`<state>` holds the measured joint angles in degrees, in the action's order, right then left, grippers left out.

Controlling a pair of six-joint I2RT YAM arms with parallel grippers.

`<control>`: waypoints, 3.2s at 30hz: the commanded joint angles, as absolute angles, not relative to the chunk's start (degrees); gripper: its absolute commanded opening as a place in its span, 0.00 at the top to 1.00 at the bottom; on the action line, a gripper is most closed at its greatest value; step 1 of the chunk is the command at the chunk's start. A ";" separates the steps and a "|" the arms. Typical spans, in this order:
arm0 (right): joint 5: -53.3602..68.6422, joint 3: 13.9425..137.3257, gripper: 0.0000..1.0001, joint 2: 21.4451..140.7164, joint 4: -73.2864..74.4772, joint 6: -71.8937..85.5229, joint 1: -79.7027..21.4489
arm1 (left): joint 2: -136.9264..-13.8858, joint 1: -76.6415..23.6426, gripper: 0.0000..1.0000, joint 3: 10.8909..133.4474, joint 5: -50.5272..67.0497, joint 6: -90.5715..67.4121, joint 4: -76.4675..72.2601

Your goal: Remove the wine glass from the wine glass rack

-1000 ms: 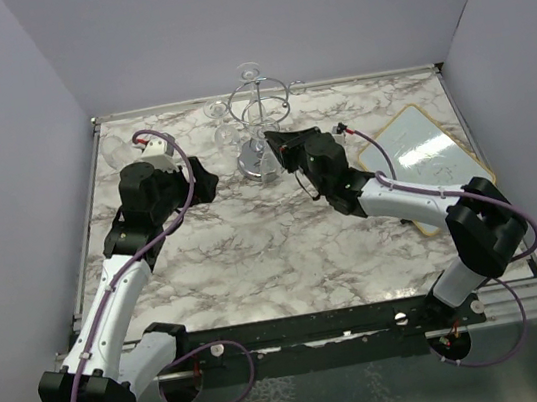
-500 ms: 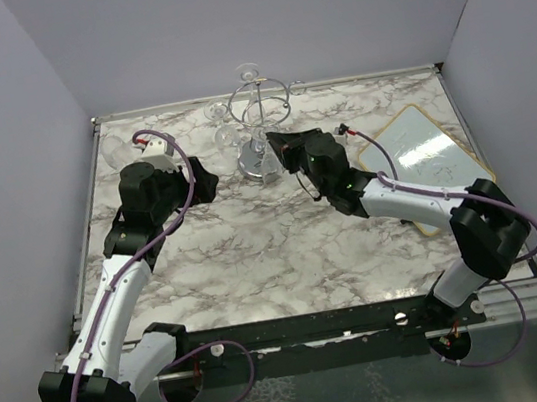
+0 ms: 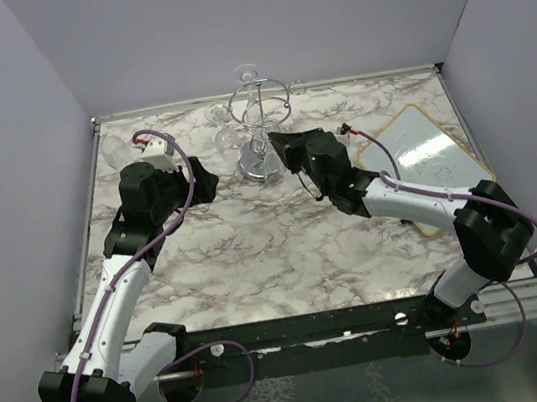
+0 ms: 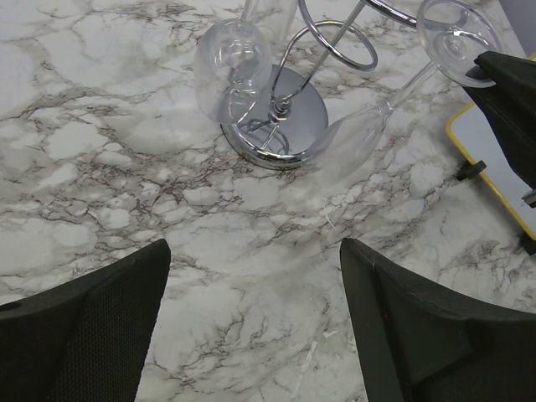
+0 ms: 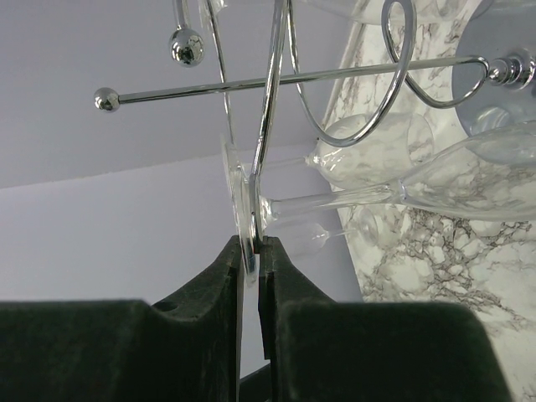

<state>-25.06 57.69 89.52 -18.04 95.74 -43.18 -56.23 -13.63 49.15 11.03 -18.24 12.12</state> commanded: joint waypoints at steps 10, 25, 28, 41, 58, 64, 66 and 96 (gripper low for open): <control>-26.99 58.15 0.78 85.92 -16.96 95.72 -43.77 | -55.56 -13.83 0.16 49.13 10.51 -17.75 12.04; -28.04 59.45 0.74 87.25 -15.23 95.49 -44.02 | -55.21 -13.89 0.16 49.05 10.64 -17.76 12.04; -28.04 59.93 0.76 87.51 -14.82 95.45 -43.96 | -55.11 -13.98 0.16 49.04 10.63 -17.76 11.97; -30.54 61.32 0.82 88.43 -13.69 95.75 -44.01 | -55.15 -14.15 0.16 49.04 10.55 -17.69 11.95; -30.83 62.62 0.85 90.27 -13.46 95.76 -43.98 | -55.23 -14.35 0.16 49.13 10.46 -17.60 12.07; -30.85 61.97 0.99 89.30 -14.68 95.13 -43.96 | -55.51 -14.46 0.16 49.08 10.46 -17.58 12.16; -30.77 61.76 0.99 88.91 -14.68 95.10 -44.03 | -55.60 -14.50 0.16 49.13 10.42 -17.58 12.14; -23.83 53.14 0.99 77.86 -18.05 91.89 -43.94 | -57.05 -14.42 0.16 48.96 10.11 -17.49 12.16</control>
